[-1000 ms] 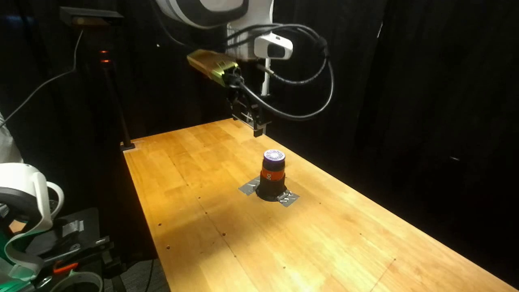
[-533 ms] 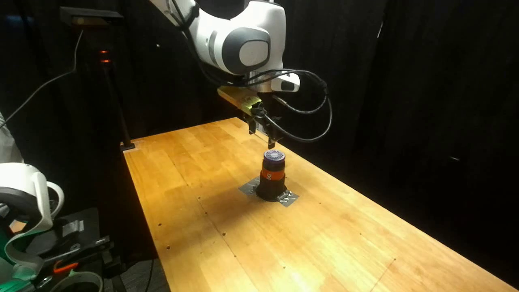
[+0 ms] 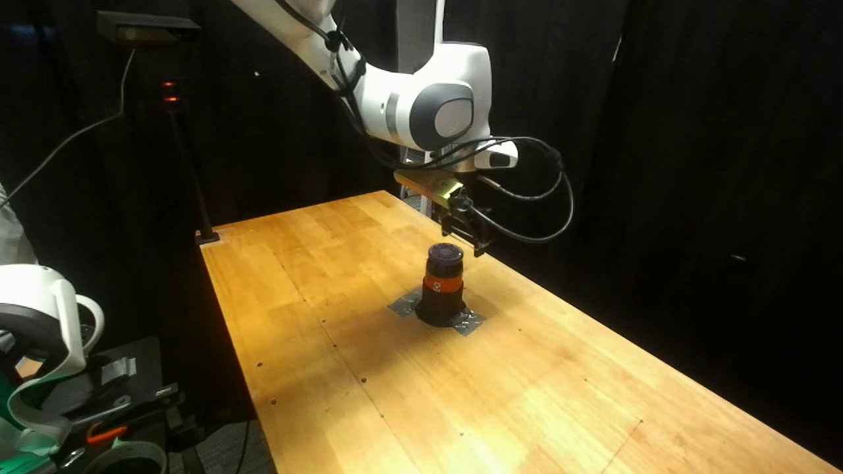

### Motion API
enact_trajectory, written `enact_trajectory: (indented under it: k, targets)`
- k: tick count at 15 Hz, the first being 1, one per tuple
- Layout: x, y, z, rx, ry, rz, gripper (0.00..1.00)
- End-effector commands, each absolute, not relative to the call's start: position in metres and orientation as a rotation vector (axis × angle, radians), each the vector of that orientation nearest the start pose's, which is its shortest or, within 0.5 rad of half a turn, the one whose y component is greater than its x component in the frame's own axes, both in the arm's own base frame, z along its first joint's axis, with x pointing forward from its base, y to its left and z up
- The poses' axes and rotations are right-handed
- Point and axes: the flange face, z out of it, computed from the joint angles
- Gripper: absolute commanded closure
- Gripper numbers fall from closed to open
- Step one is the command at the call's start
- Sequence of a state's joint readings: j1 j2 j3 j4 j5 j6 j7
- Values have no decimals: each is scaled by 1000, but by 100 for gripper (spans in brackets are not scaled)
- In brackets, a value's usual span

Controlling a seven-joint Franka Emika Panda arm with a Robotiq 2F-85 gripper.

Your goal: Put the rubber band around the brown cup

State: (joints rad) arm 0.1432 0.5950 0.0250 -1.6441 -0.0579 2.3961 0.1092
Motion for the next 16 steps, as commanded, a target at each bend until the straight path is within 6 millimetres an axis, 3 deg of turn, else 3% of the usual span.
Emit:
enact_trajectory:
  k: [1, 9, 16]
  targets:
    - [709, 110, 281, -3166, -133, -164, 0]
    - [709, 103, 275, -3125, -117, 199, 0]
    - [725, 93, 257, -3083, -33, 99, 0]
